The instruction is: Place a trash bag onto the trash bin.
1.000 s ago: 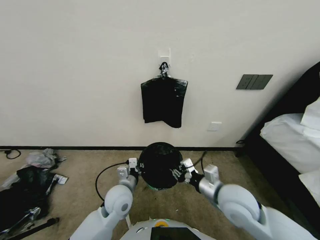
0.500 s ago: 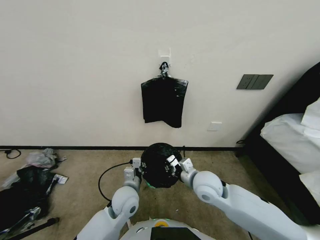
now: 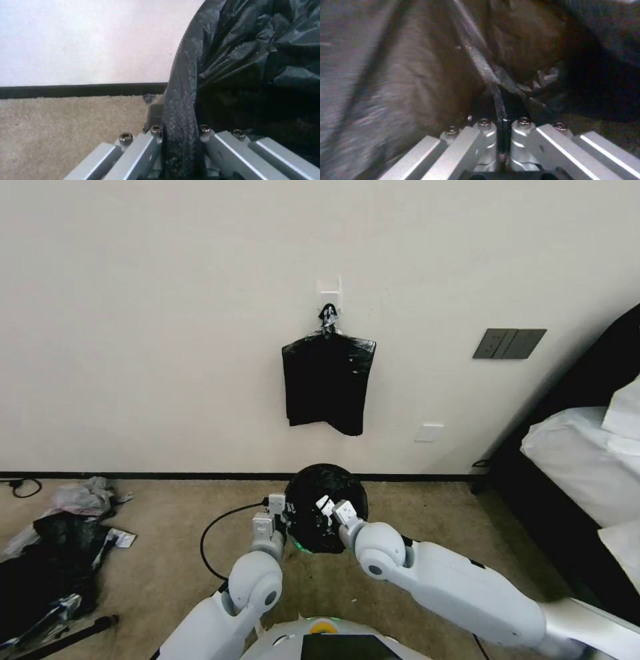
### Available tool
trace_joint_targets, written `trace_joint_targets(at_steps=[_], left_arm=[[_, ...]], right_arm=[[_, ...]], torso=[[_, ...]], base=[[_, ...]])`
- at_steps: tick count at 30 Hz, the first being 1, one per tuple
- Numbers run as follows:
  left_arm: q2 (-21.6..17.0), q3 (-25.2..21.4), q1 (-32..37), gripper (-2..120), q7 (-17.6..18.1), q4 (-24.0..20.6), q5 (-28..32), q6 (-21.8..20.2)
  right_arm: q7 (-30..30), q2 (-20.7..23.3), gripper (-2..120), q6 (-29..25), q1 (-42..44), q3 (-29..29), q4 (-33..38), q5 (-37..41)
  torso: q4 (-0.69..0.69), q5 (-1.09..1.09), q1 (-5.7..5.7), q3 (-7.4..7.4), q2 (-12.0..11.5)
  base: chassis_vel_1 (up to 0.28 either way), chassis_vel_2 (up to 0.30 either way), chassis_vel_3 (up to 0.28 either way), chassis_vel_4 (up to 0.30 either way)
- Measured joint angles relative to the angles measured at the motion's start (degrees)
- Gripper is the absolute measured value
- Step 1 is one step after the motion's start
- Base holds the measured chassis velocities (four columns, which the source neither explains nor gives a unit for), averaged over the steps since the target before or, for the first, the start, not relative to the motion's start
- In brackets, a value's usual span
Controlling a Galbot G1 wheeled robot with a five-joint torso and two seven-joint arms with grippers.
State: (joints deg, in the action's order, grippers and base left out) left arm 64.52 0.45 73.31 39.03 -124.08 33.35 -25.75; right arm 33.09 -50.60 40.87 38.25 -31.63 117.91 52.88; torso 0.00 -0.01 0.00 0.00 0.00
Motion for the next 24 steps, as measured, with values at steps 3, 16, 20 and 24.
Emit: trace_joint_targets(at_steps=[3, 16, 20, 24], left_arm=[[-0.33, -0.03, 0.38, 1, -0.07, -0.62, -0.68, 0.11], [-0.57, 0.02, 1.20, 1, -0.20, -1.94, -0.92, 0.12], [-0.43, 0.10, 1.29, 1, -0.23, -2.10, -0.94, 0.12], [-0.31, 0.10, 1.30, 1, -0.24, -2.52, -0.93, 0.12]], right_arm=[[0.72, -0.65, 0, -0.04, -1.49, -1.45, -2.04, 0.02], [2.19, -3.70, 0, -0.12, -5.82, -5.30, -8.58, -0.05], [2.86, -5.03, 0, -0.14, -7.04, -6.49, -10.22, -0.06], [3.56, -6.53, 0, -0.16, -7.38, -7.11, -11.82, -0.18]], torso=[[0.00, 0.00, 0.00, 0.00, 0.00], [0.00, 0.00, 0.00, 0.00, 0.00], [0.00, 0.00, 0.00, 0.00, 0.00], [0.01, 0.01, 0.00, 0.00, 0.00]], base=[[0.000, 0.000, 0.000, 0.000], [0.000, 0.000, 0.000, 0.000], [0.000, 0.000, 0.000, 0.000], [0.000, 0.000, 0.000, 0.000]])
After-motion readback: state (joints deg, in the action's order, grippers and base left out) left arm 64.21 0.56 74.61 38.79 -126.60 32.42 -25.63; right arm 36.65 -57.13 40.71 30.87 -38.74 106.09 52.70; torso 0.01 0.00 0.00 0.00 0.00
